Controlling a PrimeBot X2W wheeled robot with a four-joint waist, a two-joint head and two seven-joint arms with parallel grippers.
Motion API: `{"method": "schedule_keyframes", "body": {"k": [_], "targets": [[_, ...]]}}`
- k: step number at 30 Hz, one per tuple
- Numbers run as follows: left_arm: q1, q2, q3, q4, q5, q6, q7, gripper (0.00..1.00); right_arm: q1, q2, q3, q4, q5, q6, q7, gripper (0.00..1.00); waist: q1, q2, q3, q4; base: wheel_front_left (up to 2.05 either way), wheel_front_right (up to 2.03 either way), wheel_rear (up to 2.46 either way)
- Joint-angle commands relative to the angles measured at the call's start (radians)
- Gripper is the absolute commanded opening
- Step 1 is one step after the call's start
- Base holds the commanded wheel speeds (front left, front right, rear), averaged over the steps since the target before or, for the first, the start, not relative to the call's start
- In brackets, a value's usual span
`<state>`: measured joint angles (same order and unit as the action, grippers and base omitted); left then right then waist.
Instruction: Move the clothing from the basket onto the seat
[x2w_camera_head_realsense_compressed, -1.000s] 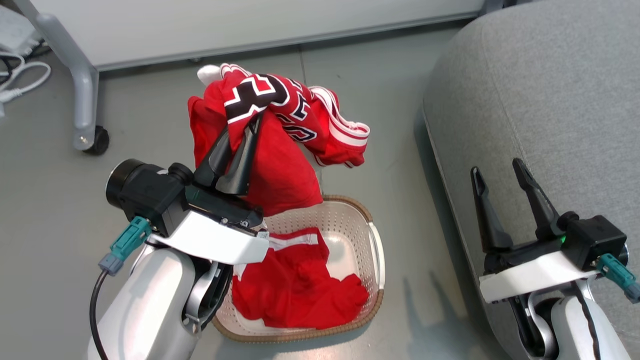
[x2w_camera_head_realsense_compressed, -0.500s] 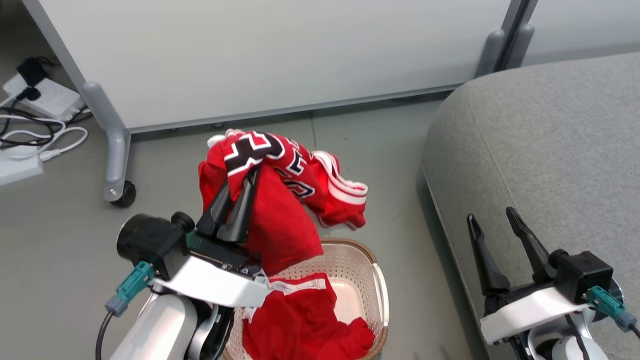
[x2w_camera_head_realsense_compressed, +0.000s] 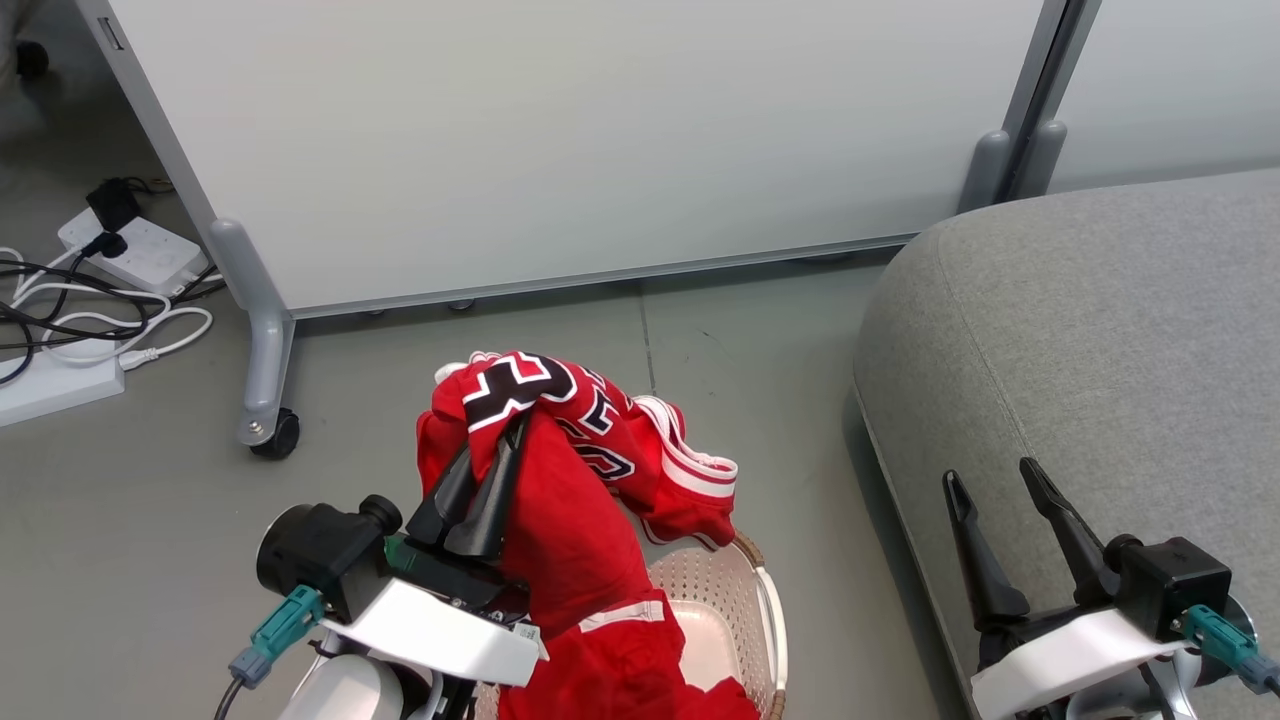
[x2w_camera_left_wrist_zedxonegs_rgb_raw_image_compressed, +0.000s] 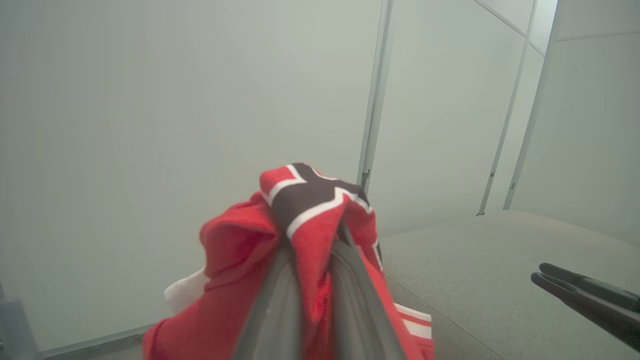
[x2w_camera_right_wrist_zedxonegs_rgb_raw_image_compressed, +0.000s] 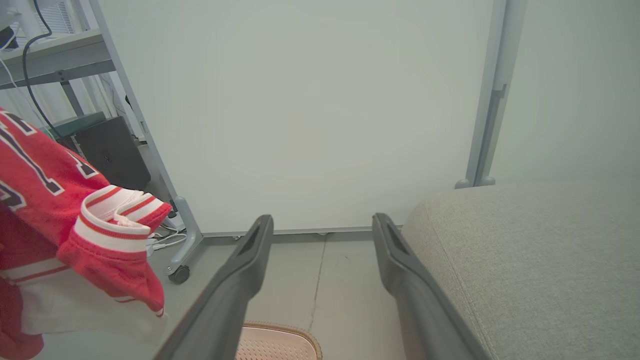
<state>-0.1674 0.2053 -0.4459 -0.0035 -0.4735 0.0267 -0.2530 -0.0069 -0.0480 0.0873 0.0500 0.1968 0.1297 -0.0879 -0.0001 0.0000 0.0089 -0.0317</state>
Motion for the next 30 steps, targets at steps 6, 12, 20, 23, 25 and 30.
{"method": "schedule_keyframes", "body": {"k": [6, 12, 20, 23, 25, 30], "targets": [[0.005, 0.004, 0.003, 0.024, 0.011, -0.010, -0.008, 0.00, 0.016, -0.005, 0.003, -0.006, 0.010, 0.002, 0.007, 1.00, 0.0001, 0.0000, -0.010, 0.004, 0.00, 0.00, 0.00], [0.000, 0.002, 0.003, 0.032, 0.016, -0.013, -0.009, 0.00, 0.014, -0.004, 0.003, -0.009, 0.005, 0.002, 0.008, 1.00, 0.0001, 0.0000, -0.010, 0.004, 0.00, 0.00, 0.00], [-0.003, -0.004, 0.004, 0.044, 0.017, -0.015, -0.011, 0.00, 0.008, -0.004, 0.006, -0.017, 0.001, 0.002, 0.013, 1.00, 0.0001, 0.0000, -0.009, 0.008, 0.00, 0.00, 0.00], [-0.006, -0.005, 0.005, 0.048, 0.016, -0.018, -0.011, 0.00, -0.005, -0.004, 0.016, -0.028, 0.009, 0.002, 0.006, 1.00, 0.0001, 0.0000, -0.008, 0.013, 0.00, 0.00, 0.00], [-0.009, -0.006, 0.003, 0.050, 0.017, -0.019, -0.011, 0.00, -0.015, -0.004, 0.033, -0.038, 0.013, 0.002, 0.003, 1.00, 0.0001, 0.0000, -0.007, 0.017, 0.00, 0.00, 0.00], [-0.027, -0.012, -0.005, 0.057, 0.022, -0.028, -0.012, 0.00, -0.061, -0.004, 0.131, -0.087, 0.043, 0.002, 0.008, 1.00, 0.0001, 0.0000, 0.000, 0.031, 0.00, 0.00, 0.00]]}}
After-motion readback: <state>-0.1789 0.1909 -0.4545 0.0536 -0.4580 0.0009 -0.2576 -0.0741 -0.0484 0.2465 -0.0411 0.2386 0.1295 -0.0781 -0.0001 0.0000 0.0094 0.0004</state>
